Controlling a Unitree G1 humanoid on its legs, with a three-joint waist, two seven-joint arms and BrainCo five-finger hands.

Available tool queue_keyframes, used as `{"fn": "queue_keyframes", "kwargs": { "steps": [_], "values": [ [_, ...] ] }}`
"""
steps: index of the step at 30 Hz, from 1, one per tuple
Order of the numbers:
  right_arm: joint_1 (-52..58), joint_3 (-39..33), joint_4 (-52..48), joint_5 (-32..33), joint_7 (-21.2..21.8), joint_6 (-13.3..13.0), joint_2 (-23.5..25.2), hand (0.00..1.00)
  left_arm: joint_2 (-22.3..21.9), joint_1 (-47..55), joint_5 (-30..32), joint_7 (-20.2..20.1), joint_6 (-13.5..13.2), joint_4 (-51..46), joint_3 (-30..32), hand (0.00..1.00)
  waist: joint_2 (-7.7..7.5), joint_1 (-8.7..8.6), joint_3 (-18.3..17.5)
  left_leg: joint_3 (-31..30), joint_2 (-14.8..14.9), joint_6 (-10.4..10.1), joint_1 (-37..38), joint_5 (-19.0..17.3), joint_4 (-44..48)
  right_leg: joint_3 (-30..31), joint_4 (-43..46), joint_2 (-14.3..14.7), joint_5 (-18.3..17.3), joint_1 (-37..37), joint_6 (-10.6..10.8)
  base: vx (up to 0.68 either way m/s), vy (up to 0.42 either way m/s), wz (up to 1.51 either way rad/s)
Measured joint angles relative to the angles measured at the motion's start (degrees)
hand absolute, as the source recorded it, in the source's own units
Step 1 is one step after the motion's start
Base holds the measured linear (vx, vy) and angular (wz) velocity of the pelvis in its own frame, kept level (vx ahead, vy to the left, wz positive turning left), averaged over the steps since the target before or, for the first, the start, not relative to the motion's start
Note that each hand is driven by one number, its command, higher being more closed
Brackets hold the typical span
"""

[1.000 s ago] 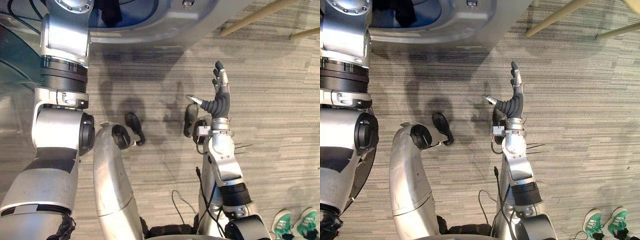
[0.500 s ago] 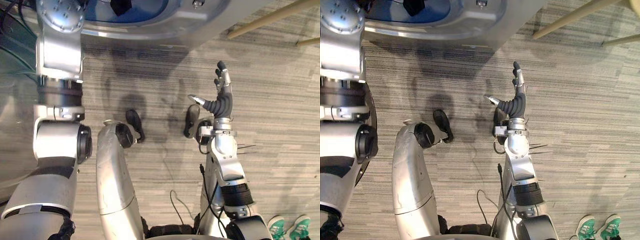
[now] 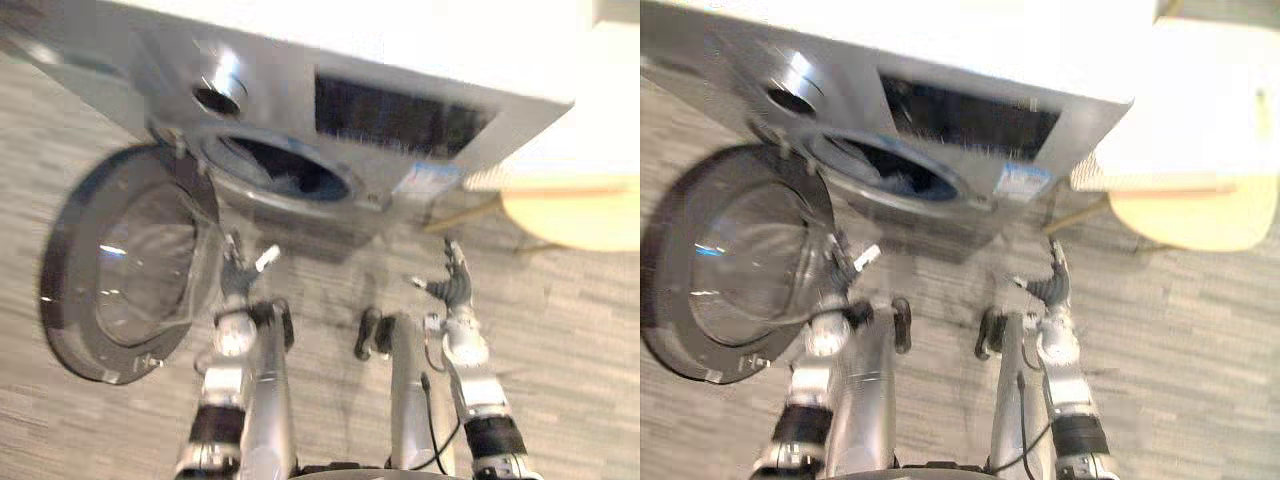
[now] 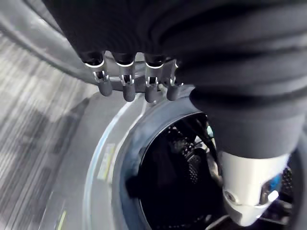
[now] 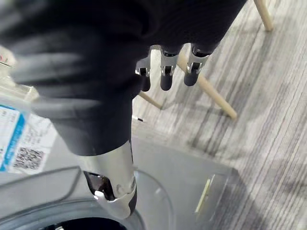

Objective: Pick up the laundry basket with both hands and put the clothes into the washing machine.

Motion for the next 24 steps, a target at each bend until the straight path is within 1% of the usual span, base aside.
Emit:
{"fn": "queue_keyframes", "kwargs": {
  "steps": [1, 2, 5, 6, 8, 9, 10, 11, 12, 13, 15, 17, 19, 20, 21, 22, 23, 24],
  "values": [
    [1.31, -0.54, 1.93, 0.02, 0.42, 0.2, -0.07, 0.0, -0.29, 2.5, -0.61, -1.22, -0.59, 0.9, -0.14, 0.0, -0.04, -0.01, -0.54, -0.17, -0.61, -0.04, 3.71, 0.87, -2.95, -0.87, -2.31, -0.29, 0.16, 3.91, 0.08, 0.21, -0.063, 0.49],
    [3.02, -0.6, 4.33, 0.04, 0.66, 0.68, -0.13, 0.0, -0.34, 4.99, -0.77, -2.64, -0.99, 3.26, 0.03, 0.0, 0.06, 0.03, -2.12, -0.34, -0.88, -0.14, 7.6, 1.86, -6.71, -2.01, -5.64, -0.35, 0.67, 8.06, 0.26, 0.16, -0.04, 0.38],
    [6.51, -0.57, 10.79, 0.7, 1.4, 0.98, 0.01, 0.0, -0.13, 9.13, -0.57, -5.61, -0.95, 11.22, 0.6, 0.0, 0.12, 0.0, -6.91, -0.31, -1.52, -0.06, 15.91, 4.94, -16.3, -4.59, -14.27, -0.1, 2.71, 16.86, 1.06, 0.17, -0.019, 0.32],
    [6.93, -0.58, 12.08, 0.94, 1.83, 1.0, 0.05, 0.0, -0.01, 9.36, -0.57, -5.95, -0.9, 12.93, 0.68, 0.0, 0.19, -0.03, -7.64, -0.22, -1.52, 0.04, 17.25, 5.39, -17.82, -5.0, -15.81, 0.0, 3.07, 18.38, 1.3, 0.17, 0.008, 0.19],
    [7.95, -0.77, 16.06, 1.1, 2.22, 1.1, 0.6, 0.0, -0.03, 10.04, 1.12, -6.98, -0.51, 19.1, 1.56, 0.0, 0.22, 0.02, -9.84, 0.6, -1.46, 0.17, 22.29, 6.7, -22.64, -5.53, -21.06, 0.65, 4.7, 23.41, 1.97, 0.18, 0.045, 0.04],
    [8.31, -0.87, 18.45, 1.1, 3.01, 1.13, 0.74, 0.0, 0.03, 9.95, 3.19, -7.22, 0.16, 23.61, 2.48, 0.0, 0.69, -0.14, -11.61, 1.22, -1.28, 0.3, 25.21, 7.34, -25.45, -5.99, -24.99, 1.26, 6.08, 26.82, 2.51, 0.14, 0.057, -0.04],
    [8.36, -0.92, 18.97, 1.1, 3.14, 1.13, 0.74, 0.0, 0.04, 9.93, 3.74, -7.22, 0.32, 24.35, 2.64, 0.0, 0.75, -0.16, -11.99, 1.43, -1.28, 0.31, 25.9, 7.49, -26.03, -6.0, -25.75, 1.33, 6.36, 27.44, 2.66, 0.14, 0.079, -0.14],
    [8.31, -1.58, 21.44, 1.07, 3.37, 1.1, 0.78, 0.0, 0.37, 9.9, 5.79, -7.21, 0.41, 27.32, 2.69, 0.0, 1.0, -0.08, -13.6, 2.46, -1.28, 0.42, 28.39, 8.18, -28.82, -5.46, -29.03, 1.93, 7.66, 29.6, 3.2, 0.13, 0.077, -0.34],
    [7.82, -2.63, 24.57, 1.04, 3.86, 1.08, 0.71, 0.0, 0.91, 9.94, 7.89, -7.22, 0.47, 30.58, 2.65, 0.0, 1.41, -0.08, -15.34, 3.74, -1.3, 0.62, 31.6, 9.42, -32.66, -4.48, -33.75, 2.84, 9.9, 32.15, 3.68, 0.16, 0.094, -0.43],
    [7.43, -2.92, 25.99, 1.02, 4.18, 1.03, 0.54, 0.0, 1.09, 9.91, 8.76, -7.19, 0.49, 31.66, 2.66, 0.0, 1.61, -0.14, -15.75, 4.26, -1.34, 0.64, 32.87, 9.96, -34.23, -4.08, -35.73, 3.17, 10.81, 33.24, 3.88, 0.15, 0.095, -0.49],
    [5.76, -3.31, 30.79, 0.99, 4.33, 1.11, -0.07, 0.0, 1.93, 9.82, 9.81, -7.06, 0.47, 34.13, 2.69, 0.0, 2.13, -0.23, -16.37, 6.69, -1.45, 0.91, 36.75, 11.88, -39.15, -2.0, -41.75, 4.38, 14.35, 36.22, 4.39, 0.12, 0.08, -0.51],
    [4.21, -3.32, 33.42, 0.99, 4.35, 1.26, -0.34, 0.0, 2.7, 9.38, 10.73, -6.66, 0.37, 35.33, 2.68, 0.0, 2.34, -0.32, -16.37, 8.21, -1.48, 0.98, 38.12, 12.21, -40.63, -0.48, -44.92, 4.98, 16.48, 37.28, 4.57, 0.05, 0.074, -0.53],
    [3.13, -3.27, 35.04, 0.94, 4.31, 1.6, -0.51, 0.0, 3.26, 8.63, 10.7, -6.47, 0.35, 36.07, 2.71, 0.0, 2.31, -0.42, -16.14, 9.54, -1.57, 1.23, 38.27, 12.37, -40.15, 0.59, -44.73, 4.89, 17.28, 36.85, 4.76, -0.02, 0.061, -0.4],
    [2.6, -2.84, 35.33, 0.96, 4.28, 1.85, -0.59, 0.0, 3.69, 7.99, 10.68, -6.43, 0.28, 36.06, 2.72, 0.0, 2.24, -0.35, -16.02, 9.8, -1.95, 1.33, 37.52, 12.4, -38.68, 1.29, -42.61, 4.71, 17.93, 35.27, 5.03, -0.09, 0.074, -0.25],
    [1.99, -2.43, 35.31, 0.97, 4.24, 1.83, -0.72, 0.0, 4.1, 7.03, 10.66, -6.31, 0.28, 36.0, 2.77, 0.0, 2.24, -0.36, -15.82, 9.62, -2.11, 2.86, 36.29, 13.41, -37.38, 1.55, -40.96, 4.81, 19.75, 33.66, 5.98, -0.1, 0.065, -0.22],
    [1.88, -2.1, 35.31, 0.98, 4.24, 1.84, -0.79, 0.0, 4.08, 6.72, 10.65, -6.16, 0.24, 35.71, 2.9, 0.0, 2.38, -0.19, -15.77, 9.49, -1.58, 3.89, 36.06, 14.11, -37.5, 1.77, -41.7, 4.93, 20.52, 33.85, 6.47, -0.08, 0.029, -0.02],
    [1.23, -1.95, 35.13, 1.04, 4.18, 1.83, -0.97, 0.0, 3.91, 6.23, 10.61, -5.37, -0.29, 35.05, 4.03, 0.0, 2.53, -0.28, -14.83, 9.15, -1.29, 4.28, 36.55, 14.48, -37.73, 2.52, -34.87, 3.64, 17.02, 32.99, 5.99, -0.06, 0.008, 0.15],
    [1.08, -1.69, 35.15, 1.06, 4.18, 1.84, -0.94, 0.0, 4.0, 5.83, 10.59, -5.21, -0.36, 34.98, 4.52, 0.0, 2.15, -0.42, -14.38, 9.07, -1.86, 4.29, 36.69, 14.47, -37.55, 2.85, -28.29, 2.29, 14.39, 32.22, 5.94, -0.1, 0.006, 0.53]
  ]
}}
